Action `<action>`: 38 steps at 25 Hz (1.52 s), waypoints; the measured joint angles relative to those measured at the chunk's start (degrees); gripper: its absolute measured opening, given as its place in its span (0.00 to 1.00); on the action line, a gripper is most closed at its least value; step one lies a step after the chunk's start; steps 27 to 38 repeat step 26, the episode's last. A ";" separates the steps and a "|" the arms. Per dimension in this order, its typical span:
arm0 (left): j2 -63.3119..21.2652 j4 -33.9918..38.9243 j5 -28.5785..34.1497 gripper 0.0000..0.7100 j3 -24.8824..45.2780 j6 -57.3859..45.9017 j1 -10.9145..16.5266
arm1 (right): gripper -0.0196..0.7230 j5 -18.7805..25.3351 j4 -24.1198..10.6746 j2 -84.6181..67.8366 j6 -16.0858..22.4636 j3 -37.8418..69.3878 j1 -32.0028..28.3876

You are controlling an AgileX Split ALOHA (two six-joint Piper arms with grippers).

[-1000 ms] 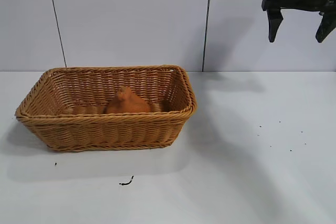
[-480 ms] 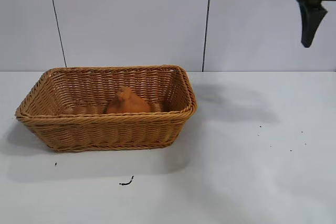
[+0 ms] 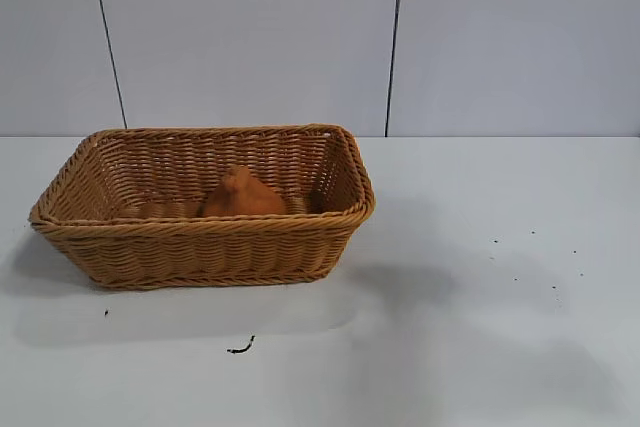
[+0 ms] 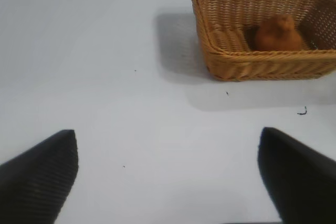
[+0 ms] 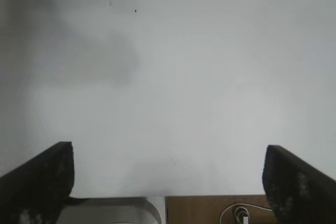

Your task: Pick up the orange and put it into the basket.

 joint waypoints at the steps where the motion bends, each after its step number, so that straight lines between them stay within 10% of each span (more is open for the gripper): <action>1: 0.00 0.00 0.00 0.94 0.00 0.00 0.00 | 0.93 -0.80 0.05 -2.62 -0.64 1.70 0.00; 18: 0.00 0.00 0.00 0.94 0.00 0.00 0.00 | 0.93 -4.94 1.62 -35.36 -2.22 9.59 0.00; 38: 0.00 0.00 -0.06 0.94 0.00 0.00 0.00 | 0.93 -4.94 2.19 -36.07 -2.22 9.64 0.00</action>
